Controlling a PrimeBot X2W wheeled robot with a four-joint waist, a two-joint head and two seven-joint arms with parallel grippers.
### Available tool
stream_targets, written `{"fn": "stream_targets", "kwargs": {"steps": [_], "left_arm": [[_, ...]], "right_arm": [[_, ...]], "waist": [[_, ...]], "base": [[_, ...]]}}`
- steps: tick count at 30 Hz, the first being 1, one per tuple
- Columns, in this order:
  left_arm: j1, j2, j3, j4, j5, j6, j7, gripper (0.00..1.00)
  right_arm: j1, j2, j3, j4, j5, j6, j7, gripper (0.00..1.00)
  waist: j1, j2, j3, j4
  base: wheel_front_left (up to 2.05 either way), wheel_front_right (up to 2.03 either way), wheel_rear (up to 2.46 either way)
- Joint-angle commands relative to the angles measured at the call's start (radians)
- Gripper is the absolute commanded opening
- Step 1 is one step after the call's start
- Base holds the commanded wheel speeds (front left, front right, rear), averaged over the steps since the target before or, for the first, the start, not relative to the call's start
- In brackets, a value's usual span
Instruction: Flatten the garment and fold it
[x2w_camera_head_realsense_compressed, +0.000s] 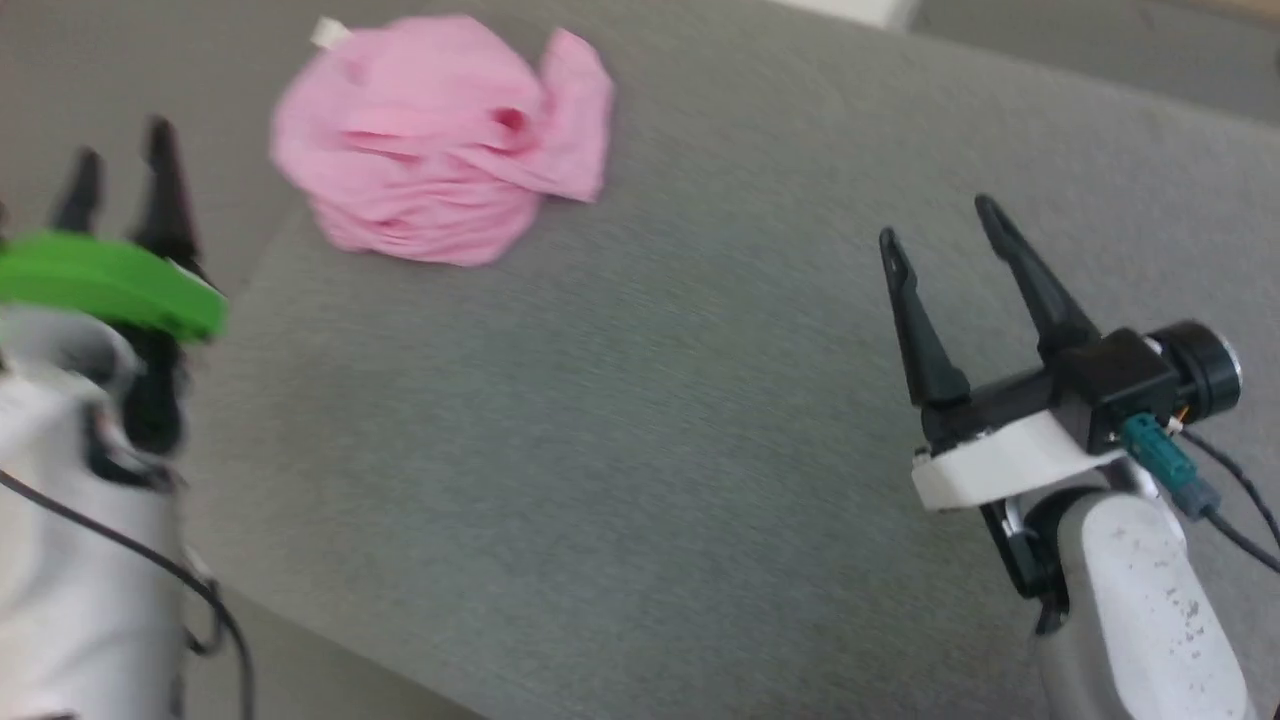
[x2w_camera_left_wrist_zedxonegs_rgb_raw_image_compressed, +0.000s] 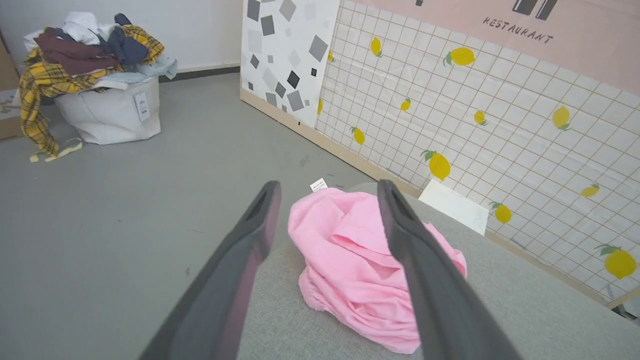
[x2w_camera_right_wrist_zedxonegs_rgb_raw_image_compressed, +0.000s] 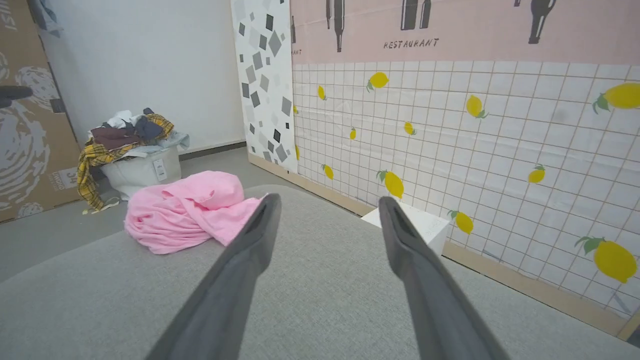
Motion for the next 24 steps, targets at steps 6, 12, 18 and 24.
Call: {"fn": "stream_targets", "kwargs": {"steps": [6, 12, 18, 24], "left_arm": [[-0.124, 0.128, 0.065, 0.016, -0.087, 0.037, 0.251, 1.00], [-0.110, 0.202, 0.106, 0.045, -0.133, 0.155, 0.506, 1.00], [-0.023, 0.210, 0.130, 0.046, -0.160, 0.256, 0.656, 1.00], [0.059, 0.209, 0.121, -0.003, -0.166, 0.270, 0.711, 0.00]], "right_arm": [[-0.070, -0.002, 0.001, 0.008, -0.001, -0.002, -0.033, 1.00], [-0.097, -0.002, 0.013, 0.031, 0.020, -0.002, -0.061, 1.00], [-0.108, -0.002, 0.017, 0.057, 0.025, -0.002, -0.082, 1.00], [-0.102, -0.002, 0.011, 0.085, 0.024, -0.002, -0.093, 1.00]], "waist": [[-0.0002, 0.0000, 0.362, -0.337], [-0.0002, 0.0000, 0.415, -0.384], [-0.0002, 0.0000, 0.410, -0.393], [-0.0002, 0.0000, 0.341, -0.378]], "base": [[0.00, 0.00, 0.00], [0.00, 0.00, 0.00], [0.00, 0.00, 0.00], [0.00, 0.00, 0.00]]}}
